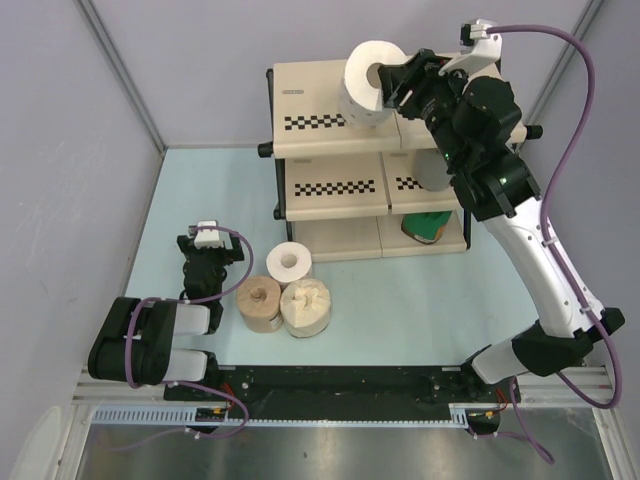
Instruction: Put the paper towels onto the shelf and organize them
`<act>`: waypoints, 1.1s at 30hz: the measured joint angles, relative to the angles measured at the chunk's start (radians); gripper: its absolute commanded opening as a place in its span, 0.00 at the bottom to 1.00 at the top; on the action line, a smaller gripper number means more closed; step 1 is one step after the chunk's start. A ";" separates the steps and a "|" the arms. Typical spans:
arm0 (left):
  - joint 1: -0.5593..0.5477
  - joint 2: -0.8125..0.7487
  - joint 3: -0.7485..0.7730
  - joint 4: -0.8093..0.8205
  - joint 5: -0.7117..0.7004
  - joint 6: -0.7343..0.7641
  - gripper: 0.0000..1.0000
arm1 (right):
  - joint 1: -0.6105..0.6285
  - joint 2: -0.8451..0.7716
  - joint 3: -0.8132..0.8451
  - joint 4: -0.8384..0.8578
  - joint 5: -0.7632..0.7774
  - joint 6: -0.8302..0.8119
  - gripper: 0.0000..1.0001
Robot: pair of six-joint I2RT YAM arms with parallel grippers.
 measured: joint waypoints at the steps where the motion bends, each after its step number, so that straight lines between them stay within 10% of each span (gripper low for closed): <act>1: 0.000 0.000 0.000 0.000 0.000 0.000 1.00 | -0.005 0.004 0.002 0.002 -0.008 0.006 0.59; 26: 0.000 0.000 0.000 0.000 0.000 0.000 1.00 | -0.215 0.043 -0.010 0.283 -0.404 0.141 0.74; 33: 0.000 0.000 0.000 0.000 0.000 0.000 1.00 | 0.006 -0.251 -0.418 0.284 -0.397 0.072 0.76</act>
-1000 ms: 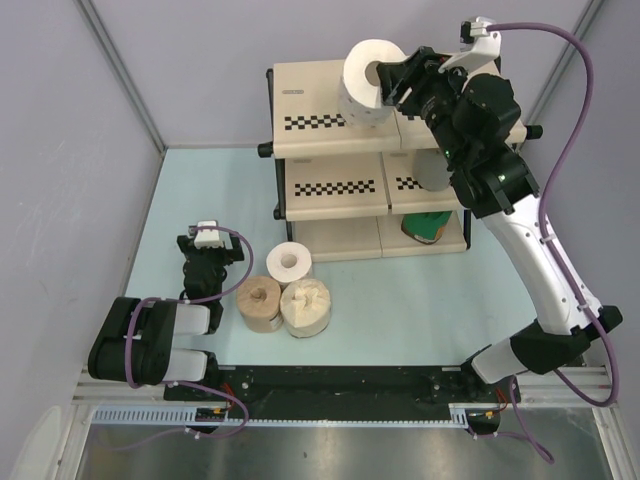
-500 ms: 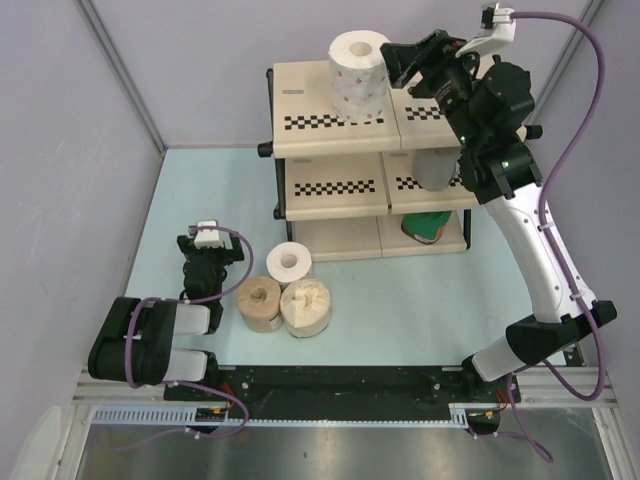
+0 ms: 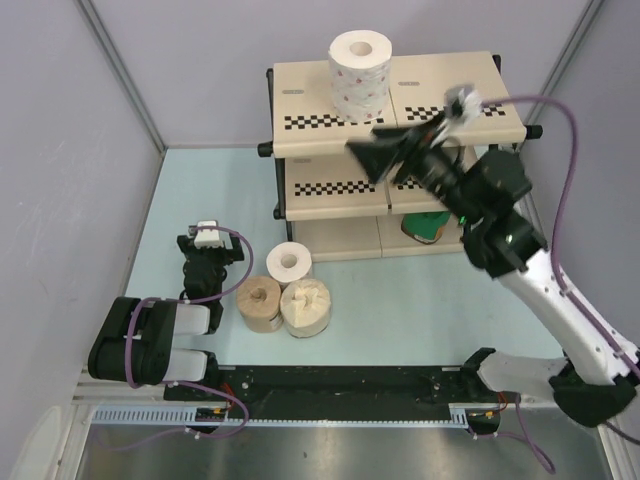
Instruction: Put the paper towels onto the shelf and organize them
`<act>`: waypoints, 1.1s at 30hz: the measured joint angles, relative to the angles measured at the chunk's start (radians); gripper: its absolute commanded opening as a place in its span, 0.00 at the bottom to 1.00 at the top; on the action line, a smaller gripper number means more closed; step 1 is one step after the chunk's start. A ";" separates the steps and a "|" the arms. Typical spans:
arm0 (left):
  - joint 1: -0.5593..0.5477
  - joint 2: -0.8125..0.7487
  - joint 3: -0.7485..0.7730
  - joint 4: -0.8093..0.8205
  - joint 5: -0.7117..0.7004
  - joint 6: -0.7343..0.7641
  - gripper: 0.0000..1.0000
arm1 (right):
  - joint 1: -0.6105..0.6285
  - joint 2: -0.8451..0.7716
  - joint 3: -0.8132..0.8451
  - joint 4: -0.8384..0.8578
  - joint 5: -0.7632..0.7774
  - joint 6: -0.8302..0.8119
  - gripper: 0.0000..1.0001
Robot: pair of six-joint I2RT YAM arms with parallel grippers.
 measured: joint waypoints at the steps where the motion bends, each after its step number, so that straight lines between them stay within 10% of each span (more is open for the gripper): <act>1: 0.000 0.000 0.000 0.000 0.000 0.000 1.00 | 0.098 -0.056 -0.075 -0.014 0.029 -0.018 0.76; 10: 0.000 0.000 0.000 0.000 0.000 0.000 1.00 | 0.623 -0.069 -0.433 -0.069 0.465 -0.043 0.79; 33: 0.000 0.000 0.000 0.000 0.000 0.000 1.00 | 0.499 0.424 -0.524 0.084 0.623 0.332 0.80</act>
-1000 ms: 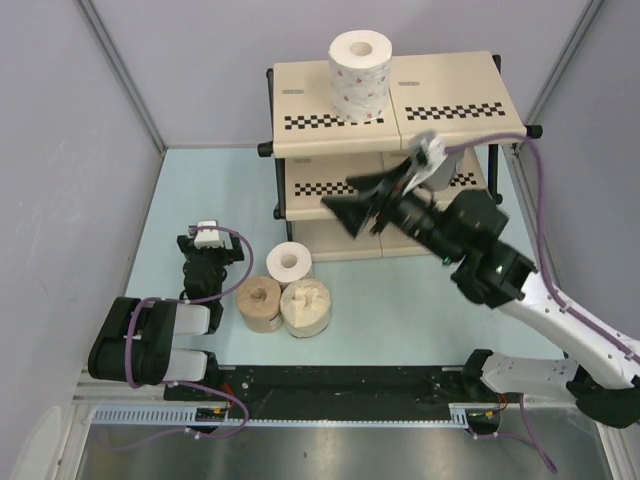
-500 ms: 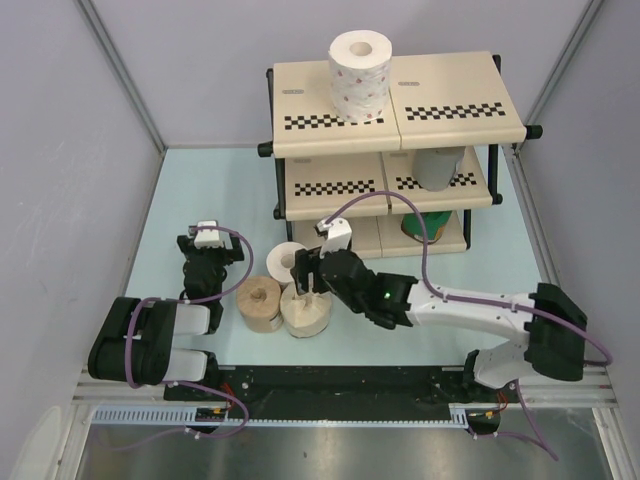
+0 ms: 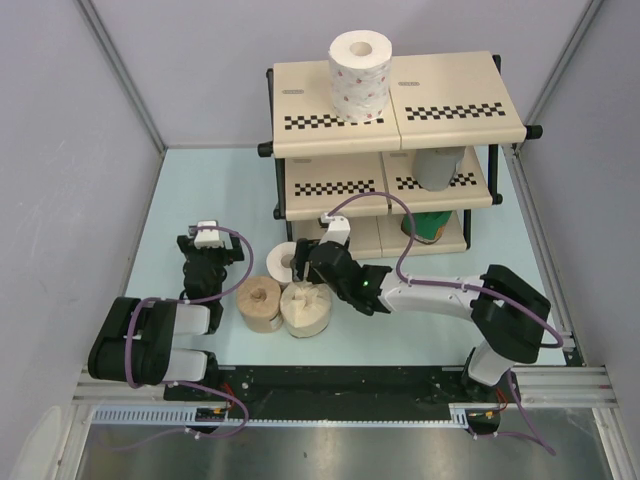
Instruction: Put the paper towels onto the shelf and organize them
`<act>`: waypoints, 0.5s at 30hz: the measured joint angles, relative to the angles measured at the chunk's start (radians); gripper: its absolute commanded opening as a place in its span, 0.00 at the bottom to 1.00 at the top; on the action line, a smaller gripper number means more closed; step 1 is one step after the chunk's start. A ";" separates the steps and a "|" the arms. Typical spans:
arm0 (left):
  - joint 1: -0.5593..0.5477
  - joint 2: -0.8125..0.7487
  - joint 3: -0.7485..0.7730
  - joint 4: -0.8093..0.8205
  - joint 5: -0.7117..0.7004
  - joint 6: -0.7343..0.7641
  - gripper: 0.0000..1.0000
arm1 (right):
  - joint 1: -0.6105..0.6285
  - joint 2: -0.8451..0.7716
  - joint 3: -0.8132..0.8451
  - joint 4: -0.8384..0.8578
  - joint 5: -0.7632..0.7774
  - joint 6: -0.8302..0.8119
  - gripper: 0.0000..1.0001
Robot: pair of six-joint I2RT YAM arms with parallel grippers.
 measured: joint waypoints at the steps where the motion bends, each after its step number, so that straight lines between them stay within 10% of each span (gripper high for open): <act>1: 0.000 0.000 0.000 0.000 0.000 0.000 1.00 | -0.002 0.006 0.000 0.007 -0.004 0.003 0.80; 15: 0.000 0.000 0.000 0.000 0.000 0.000 1.00 | -0.039 0.066 0.000 0.058 -0.048 0.043 0.76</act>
